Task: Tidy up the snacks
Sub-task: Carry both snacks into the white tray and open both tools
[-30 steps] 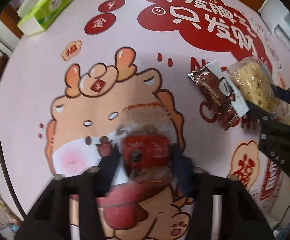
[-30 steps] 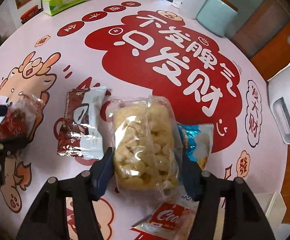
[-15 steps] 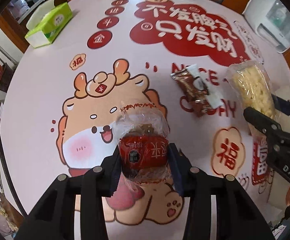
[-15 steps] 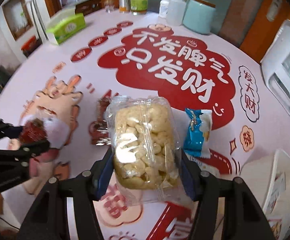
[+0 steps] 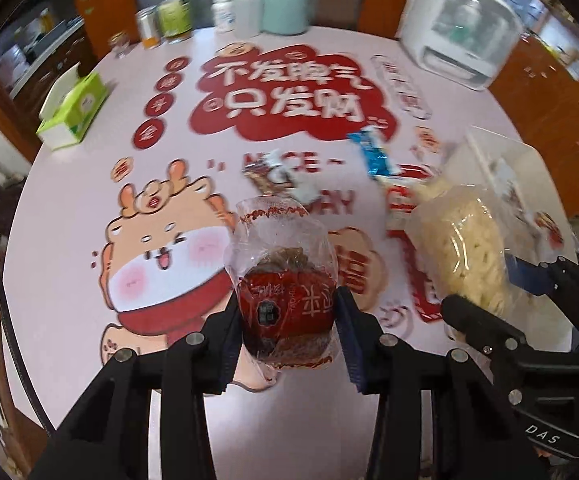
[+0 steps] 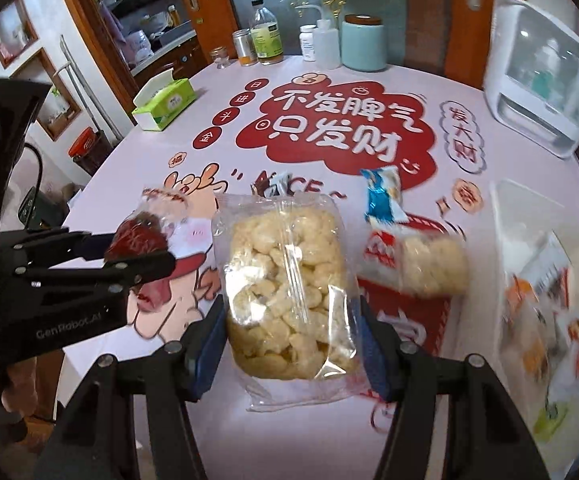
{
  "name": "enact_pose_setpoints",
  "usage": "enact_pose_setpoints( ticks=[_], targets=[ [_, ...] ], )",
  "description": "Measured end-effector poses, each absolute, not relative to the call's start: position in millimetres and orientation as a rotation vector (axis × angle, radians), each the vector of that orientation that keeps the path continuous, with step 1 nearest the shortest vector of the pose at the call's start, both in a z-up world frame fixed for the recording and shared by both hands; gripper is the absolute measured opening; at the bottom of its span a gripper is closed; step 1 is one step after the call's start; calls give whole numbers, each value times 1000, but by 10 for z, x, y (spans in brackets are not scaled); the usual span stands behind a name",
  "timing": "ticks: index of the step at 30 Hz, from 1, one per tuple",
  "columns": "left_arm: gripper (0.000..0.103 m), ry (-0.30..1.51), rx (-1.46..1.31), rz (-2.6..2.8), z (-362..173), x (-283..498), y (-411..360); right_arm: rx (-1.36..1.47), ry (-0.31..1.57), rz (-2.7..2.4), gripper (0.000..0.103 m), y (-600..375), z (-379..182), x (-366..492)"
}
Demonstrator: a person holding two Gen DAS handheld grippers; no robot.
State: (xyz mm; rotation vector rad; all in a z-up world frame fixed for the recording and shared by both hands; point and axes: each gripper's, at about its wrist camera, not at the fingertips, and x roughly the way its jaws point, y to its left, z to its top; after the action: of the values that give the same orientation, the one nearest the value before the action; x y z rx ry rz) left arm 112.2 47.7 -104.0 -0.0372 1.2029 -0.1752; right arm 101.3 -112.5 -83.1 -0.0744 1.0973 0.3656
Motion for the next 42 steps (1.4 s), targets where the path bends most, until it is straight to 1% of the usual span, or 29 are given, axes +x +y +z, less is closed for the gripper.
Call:
enact_pose_setpoints(
  ticks=[11, 22, 31, 38, 40, 41, 42],
  targets=[
    [42, 1108, 56, -367, -592, 940, -491, 27, 1009, 192, 60, -1957, -438, 585],
    [42, 1048, 132, -493, -375, 1048, -1618, 141, 958, -16, 60, -3186, -254, 327],
    [42, 975, 189, -479, -199, 1509, -2272, 139, 896, -79, 60, -3813, -10, 531],
    [43, 972, 223, -452, -245, 1813, -2530, 121, 888, -78, 61, -4001, 52, 1053],
    [44, 983, 224, -443, -294, 1878, -2556, 127, 900, -68, 61, -4017, -9, 1199],
    [50, 989, 224, -435, -327, 1917, -2564, 128, 904, -64, 61, -4028, -45, 1273],
    [59, 1004, 220, -429, -369, 1968, -2562, 127, 905, -60, 61, -4033, -97, 1363]
  ],
)
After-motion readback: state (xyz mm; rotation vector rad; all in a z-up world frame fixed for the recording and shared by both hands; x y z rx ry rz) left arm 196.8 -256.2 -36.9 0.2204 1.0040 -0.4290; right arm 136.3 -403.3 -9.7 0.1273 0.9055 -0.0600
